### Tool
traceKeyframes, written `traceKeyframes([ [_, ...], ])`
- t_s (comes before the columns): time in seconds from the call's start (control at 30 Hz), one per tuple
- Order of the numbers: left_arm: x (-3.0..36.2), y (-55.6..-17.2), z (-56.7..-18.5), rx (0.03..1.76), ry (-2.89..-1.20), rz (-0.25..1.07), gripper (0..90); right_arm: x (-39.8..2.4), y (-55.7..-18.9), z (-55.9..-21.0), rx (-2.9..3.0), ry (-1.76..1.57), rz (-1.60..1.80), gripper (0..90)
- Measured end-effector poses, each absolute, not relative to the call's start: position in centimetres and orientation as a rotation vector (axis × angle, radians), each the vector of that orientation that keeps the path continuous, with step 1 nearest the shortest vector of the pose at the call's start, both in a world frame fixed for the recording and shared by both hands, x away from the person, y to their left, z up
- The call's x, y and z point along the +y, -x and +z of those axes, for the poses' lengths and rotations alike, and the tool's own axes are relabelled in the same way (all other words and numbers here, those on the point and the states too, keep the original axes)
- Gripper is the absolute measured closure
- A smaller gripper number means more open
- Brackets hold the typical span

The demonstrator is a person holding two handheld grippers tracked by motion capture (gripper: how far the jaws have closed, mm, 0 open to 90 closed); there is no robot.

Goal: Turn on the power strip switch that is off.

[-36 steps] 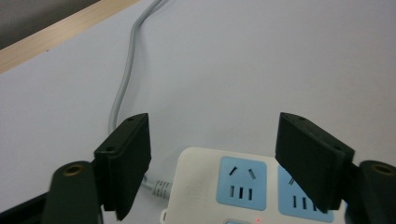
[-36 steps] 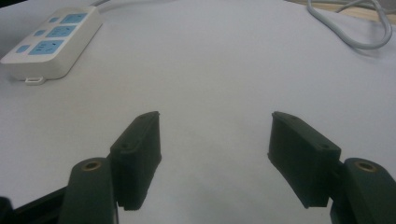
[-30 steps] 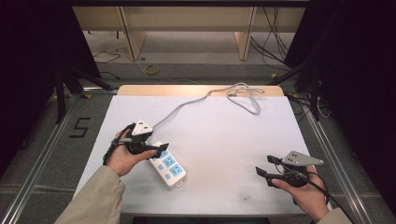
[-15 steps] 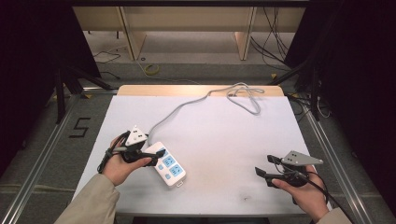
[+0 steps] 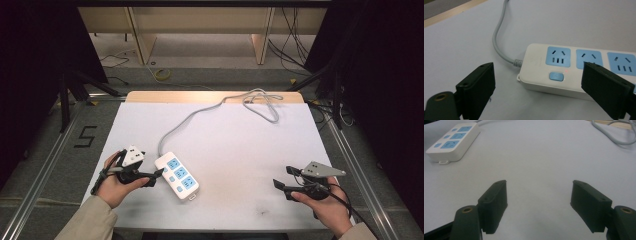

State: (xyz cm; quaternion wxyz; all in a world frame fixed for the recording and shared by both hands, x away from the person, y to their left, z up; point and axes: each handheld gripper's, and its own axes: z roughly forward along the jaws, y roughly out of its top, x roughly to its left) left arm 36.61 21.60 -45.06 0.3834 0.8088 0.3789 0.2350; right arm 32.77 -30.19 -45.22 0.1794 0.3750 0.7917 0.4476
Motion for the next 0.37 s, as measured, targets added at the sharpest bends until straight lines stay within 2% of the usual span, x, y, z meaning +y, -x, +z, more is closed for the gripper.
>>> traceKeyframes([
  [0.37, 21.54, -37.16, -45.5, 1.014, -2.069, 0.634, 11.9, -30.36, -32.74, -45.11, 2.231, -1.064, 1.27, 29.5],
])
